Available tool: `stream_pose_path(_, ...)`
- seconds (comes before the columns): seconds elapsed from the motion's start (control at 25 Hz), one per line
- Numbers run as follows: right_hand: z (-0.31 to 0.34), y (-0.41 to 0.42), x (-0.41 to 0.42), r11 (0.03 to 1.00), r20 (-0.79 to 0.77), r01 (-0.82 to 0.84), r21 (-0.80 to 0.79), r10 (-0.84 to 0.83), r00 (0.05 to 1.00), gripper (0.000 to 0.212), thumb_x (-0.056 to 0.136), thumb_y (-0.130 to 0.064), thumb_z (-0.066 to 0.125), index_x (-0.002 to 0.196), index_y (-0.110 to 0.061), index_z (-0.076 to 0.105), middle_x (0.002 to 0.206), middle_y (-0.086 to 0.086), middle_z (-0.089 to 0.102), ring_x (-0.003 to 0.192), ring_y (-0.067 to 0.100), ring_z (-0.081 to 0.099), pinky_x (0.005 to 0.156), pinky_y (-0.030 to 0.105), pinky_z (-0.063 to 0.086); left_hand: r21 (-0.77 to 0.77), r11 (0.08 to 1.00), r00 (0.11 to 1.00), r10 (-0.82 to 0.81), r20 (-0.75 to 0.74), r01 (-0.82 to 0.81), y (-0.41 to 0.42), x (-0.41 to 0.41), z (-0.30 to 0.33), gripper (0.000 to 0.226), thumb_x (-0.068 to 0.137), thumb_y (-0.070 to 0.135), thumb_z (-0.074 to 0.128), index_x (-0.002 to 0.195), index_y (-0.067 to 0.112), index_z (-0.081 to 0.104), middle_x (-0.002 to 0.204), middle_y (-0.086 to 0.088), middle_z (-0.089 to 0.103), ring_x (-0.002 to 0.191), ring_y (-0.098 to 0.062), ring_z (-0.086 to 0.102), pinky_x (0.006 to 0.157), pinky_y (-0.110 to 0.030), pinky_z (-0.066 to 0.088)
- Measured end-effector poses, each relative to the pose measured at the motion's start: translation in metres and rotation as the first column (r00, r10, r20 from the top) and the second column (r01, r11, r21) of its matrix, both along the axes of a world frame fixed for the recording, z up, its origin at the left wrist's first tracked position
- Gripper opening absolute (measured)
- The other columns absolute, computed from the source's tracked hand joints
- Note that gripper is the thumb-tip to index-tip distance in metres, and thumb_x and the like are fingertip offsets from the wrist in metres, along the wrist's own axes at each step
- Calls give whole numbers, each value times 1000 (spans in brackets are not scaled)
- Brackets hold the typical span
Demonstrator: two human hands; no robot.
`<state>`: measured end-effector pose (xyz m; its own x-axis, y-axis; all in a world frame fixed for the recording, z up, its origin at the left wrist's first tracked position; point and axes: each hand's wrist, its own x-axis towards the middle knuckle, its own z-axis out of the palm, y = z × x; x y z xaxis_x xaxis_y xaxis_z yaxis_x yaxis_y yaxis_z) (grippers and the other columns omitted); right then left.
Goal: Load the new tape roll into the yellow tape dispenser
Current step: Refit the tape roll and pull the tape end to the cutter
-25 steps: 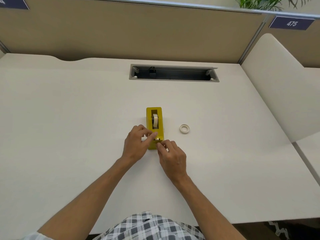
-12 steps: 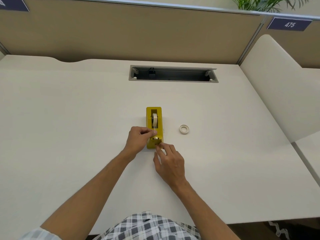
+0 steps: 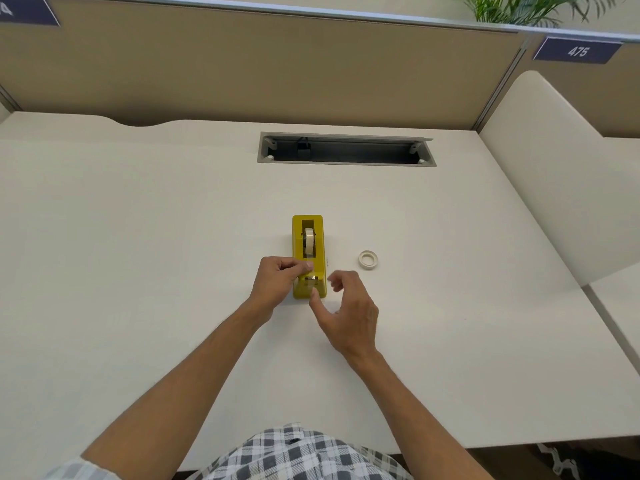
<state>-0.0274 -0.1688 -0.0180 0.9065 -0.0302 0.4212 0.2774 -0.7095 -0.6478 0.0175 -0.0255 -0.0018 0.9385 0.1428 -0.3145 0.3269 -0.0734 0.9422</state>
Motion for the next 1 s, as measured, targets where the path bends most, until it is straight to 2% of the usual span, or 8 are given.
stream_pose_path(0.12,1,-1,8,994,-74,-104,-34,102,992,45,84,-38,67,124,-22,54,116,-7,59,95,5,58,60,17,49,6,1000,999,-23,38,23,3,-4,-1,21,90,29,65,84,13,77,60,16,66,59,-1,59,60,-14,42)
stream_pose_path(0.2,0,-3,12,982,-81,-157,-100,149,985,41,88,-34,66,126,-23,57,123,-5,59,103,10,60,65,26,56,46,998,996,-45,80,42,6,-8,-3,19,91,29,64,80,19,77,53,17,63,53,2,55,55,-12,42)
stream_pose_path(0.28,-1,-6,15,972,-65,-176,-155,168,984,33,88,-27,68,121,-22,63,119,-2,62,101,14,62,65,33,58,84,995,991,-66,114,57,9,-12,-4,13,90,27,66,82,25,76,59,16,66,56,4,57,55,-11,44)
stream_pose_path(0.36,0,-8,19,961,-42,-192,-197,187,981,30,88,-22,70,117,-20,65,114,0,64,97,15,63,62,34,58,91,993,987,-81,141,69,11,-15,-5,10,88,25,68,83,28,76,66,15,70,61,5,60,57,-11,47)
stream_pose_path(0.6,-1,-13,21,939,-41,-249,-236,246,968,32,88,-27,69,118,-15,64,115,2,63,98,17,63,65,33,59,146,986,972,-109,207,80,14,-23,-11,9,82,22,75,90,27,75,79,5,73,73,-4,65,66,-12,51)
stream_pose_path(0.76,0,-12,24,933,-55,-257,-252,252,966,34,86,-23,72,118,-13,65,115,5,64,95,20,65,65,37,60,325,940,946,-195,258,105,17,-28,-17,23,79,22,77,102,25,71,79,3,69,74,-6,62,62,-11,48)
stream_pose_path(0.88,0,-12,24,924,-43,-261,-279,259,965,35,86,-23,72,118,-11,64,114,6,66,94,22,66,65,38,60,547,833,893,-305,331,82,18,-30,-21,29,81,26,75,109,20,70,83,5,69,74,-13,62,59,-17,47)
stream_pose_path(1.0,-3,-12,23,936,-49,-237,-259,233,971,36,87,-27,71,118,-10,63,114,4,68,94,20,67,66,37,59,654,755,858,-368,359,50,17,-28,-18,25,85,29,71,107,17,70,82,2,68,70,-16,60,60,-24,49)
